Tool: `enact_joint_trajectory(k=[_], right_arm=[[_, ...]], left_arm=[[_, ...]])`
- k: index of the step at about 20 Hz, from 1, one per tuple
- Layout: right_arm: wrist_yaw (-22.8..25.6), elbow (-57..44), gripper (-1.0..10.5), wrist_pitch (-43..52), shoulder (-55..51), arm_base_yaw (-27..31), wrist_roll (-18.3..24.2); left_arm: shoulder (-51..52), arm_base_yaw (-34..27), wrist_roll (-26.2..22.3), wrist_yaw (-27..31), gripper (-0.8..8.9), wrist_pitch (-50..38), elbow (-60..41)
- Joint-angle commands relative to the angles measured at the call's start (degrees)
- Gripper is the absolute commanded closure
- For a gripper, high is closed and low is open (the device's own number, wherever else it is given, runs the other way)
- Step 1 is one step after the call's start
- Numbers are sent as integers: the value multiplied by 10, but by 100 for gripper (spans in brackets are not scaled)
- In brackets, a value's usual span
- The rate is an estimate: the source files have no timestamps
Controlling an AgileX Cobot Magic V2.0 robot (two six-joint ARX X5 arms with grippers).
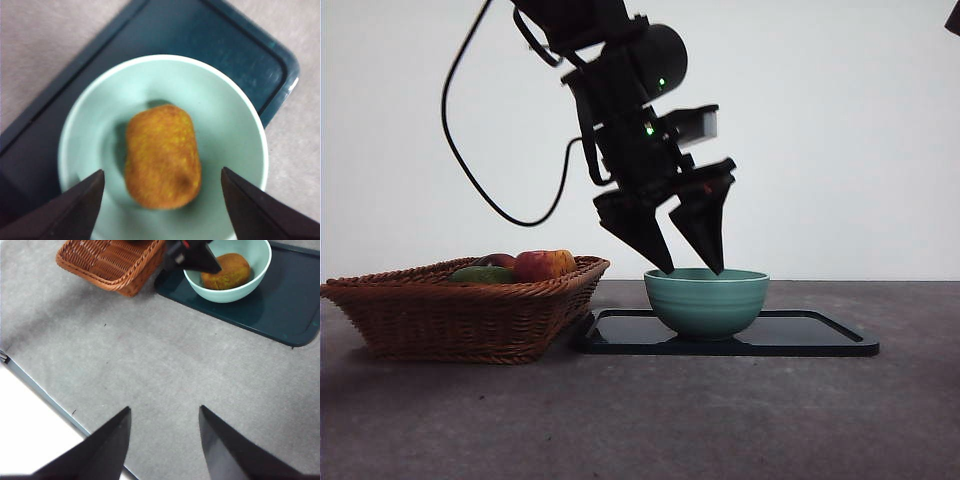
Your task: Pick up the wifruite, put it on the bowl, pick up the plate, put it on desk
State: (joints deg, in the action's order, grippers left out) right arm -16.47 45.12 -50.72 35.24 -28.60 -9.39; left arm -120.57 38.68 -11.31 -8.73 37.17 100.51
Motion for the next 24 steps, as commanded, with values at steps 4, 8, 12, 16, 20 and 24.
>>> enact_joint_trajectory(k=[4,8,12,16,20,24], right_arm=[[-1,1,730,-8,2,-4,4],[0,1,730,-8,2,-4,4],[0,1,730,-8,2,-4,4],[0,1,730,-8,2,-4,4],[0,1,730,-8,2,-4,4],[0,1,730,-7,2,-4,9]], left_arm=[[-34,11,-17,4,452,-30,17],[-47,12,-22,4,452,-34,17],[-49,12,-22,4,452,-43,17],[-50,12,-22,4,487,-42,17],[-50,12,-22,3,506,-36,17],[-50,15,-22,2,504,-30,17]])
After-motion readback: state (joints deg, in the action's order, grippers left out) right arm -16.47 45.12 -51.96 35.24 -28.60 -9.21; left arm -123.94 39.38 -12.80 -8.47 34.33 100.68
